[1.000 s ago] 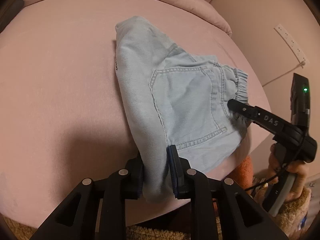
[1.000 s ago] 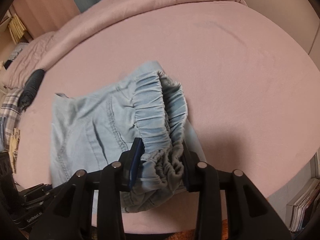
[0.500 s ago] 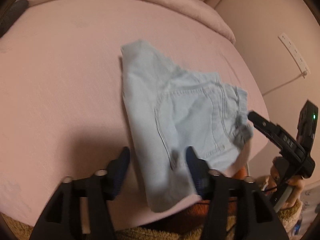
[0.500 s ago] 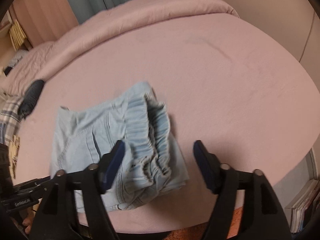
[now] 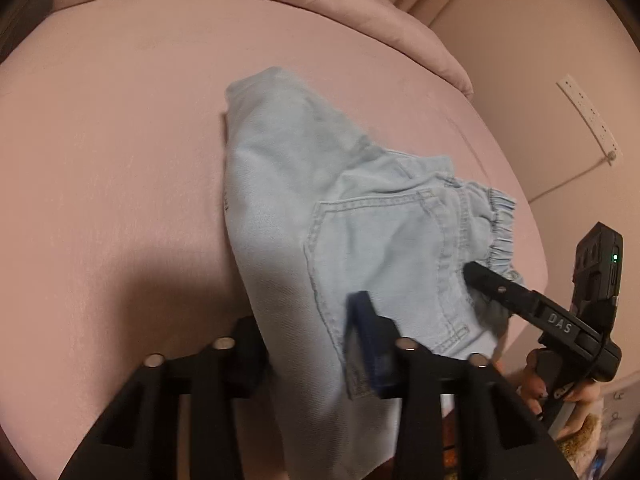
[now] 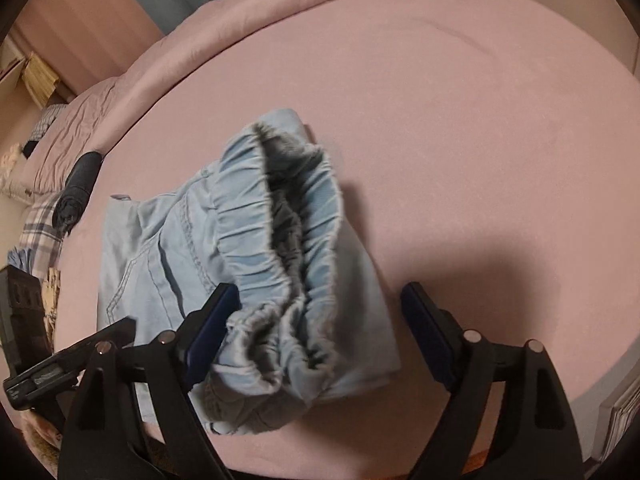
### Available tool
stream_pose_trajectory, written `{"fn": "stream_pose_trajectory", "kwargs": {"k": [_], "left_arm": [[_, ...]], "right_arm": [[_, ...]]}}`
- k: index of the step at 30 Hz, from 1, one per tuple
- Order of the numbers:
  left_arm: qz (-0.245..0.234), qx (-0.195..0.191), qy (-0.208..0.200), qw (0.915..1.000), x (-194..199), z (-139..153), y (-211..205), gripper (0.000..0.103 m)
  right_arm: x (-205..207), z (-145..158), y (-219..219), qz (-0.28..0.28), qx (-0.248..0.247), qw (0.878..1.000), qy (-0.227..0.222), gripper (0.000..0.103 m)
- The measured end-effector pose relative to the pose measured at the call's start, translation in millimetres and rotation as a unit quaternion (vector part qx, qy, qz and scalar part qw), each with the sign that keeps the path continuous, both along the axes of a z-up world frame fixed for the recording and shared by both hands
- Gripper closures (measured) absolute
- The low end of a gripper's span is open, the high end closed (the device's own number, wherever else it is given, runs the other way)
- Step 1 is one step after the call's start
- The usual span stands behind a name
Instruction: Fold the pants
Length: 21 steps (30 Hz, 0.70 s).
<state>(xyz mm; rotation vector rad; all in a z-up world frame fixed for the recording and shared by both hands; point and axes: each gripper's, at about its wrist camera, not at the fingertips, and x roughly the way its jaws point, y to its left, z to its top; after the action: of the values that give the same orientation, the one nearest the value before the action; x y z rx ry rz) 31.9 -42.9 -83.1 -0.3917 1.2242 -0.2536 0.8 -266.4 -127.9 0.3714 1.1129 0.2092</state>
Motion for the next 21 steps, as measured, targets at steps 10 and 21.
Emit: {"fn": "stream_pose_trajectory", "kwargs": {"k": [10,21], "left_arm": [[0.012,0.041,-0.051,0.9978,-5,55,11,0.087],[0.043,0.085,-0.006,0.9955,-7,22,37,0.087]], "right_arm": [[-18,31,28,0.023,0.046,0.999,-0.016,0.060],[-15,23,103,0.091,-0.035,0.995,-0.014,0.056]]}}
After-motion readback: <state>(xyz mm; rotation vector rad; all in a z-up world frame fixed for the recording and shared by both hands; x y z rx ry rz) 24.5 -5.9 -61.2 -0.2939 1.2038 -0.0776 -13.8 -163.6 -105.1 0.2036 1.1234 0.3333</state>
